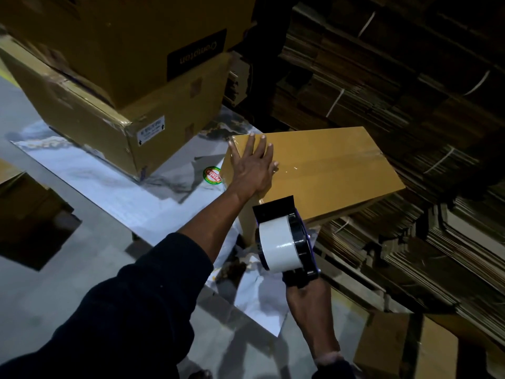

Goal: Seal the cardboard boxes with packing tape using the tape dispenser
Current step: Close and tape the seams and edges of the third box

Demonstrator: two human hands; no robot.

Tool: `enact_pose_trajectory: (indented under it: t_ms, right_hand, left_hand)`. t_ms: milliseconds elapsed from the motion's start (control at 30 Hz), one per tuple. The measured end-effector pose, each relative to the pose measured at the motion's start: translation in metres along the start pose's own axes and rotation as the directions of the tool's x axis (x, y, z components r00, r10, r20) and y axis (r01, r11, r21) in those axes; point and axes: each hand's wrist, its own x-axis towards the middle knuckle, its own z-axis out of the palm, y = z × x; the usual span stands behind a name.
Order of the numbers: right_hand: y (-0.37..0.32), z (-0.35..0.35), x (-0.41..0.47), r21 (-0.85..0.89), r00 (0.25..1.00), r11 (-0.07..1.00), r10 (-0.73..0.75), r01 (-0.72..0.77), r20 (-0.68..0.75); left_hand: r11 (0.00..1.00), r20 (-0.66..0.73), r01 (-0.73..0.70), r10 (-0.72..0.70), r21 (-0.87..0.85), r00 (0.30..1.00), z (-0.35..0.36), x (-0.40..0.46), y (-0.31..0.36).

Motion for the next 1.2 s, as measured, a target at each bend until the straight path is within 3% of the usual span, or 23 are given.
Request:
enact_pose_trajectory:
  t_ms: [200,300,600,900,1033,1100,1200]
  right_hand:
    - [0.046,-0.016,-0.022,-0.107,0.995,0.989,0.097,-0.098,-0.020]
    - [0.059,-0.013,-0.019,-0.160,0.998,0.986,0.055,-0.055,-0.001]
    - [0.078,-0.013,0.005,-0.047,0.990,0.992,0.122,-0.119,0.070]
    - [0.134,-0.003,0.054,-0.012,0.962,0.965,0.260,-0.260,0.085]
    - [0.169,0.004,0.064,-0.120,0.973,0.970,0.223,-0.214,0.067]
    - [0.121,0.002,0.057,-0.109,0.965,0.962,0.256,-0.249,0.057]
    - [0.087,0.006,0.065,-0.158,0.984,0.976,0.160,-0.146,0.077]
  left_hand:
    - [1.000,-0.012,-0.008,0.008,0.003,1.000,-0.001,-0.002,0.000]
    - [1.000,0.007,-0.005,0.005,0.013,1.000,-0.006,-0.004,0.003]
    - [0.994,0.113,0.102,-0.106,0.034,0.988,0.000,-0.031,0.043]
    - [0.987,0.103,0.161,-0.158,-0.016,0.982,0.000,-0.034,0.054]
    - [0.983,0.106,0.183,-0.180,-0.018,0.978,0.001,-0.036,0.060]
    - [0.986,0.086,0.167,-0.165,-0.014,0.983,0.002,-0.034,0.055]
    - [0.993,0.093,0.116,-0.113,-0.023,0.989,-0.004,-0.018,0.034]
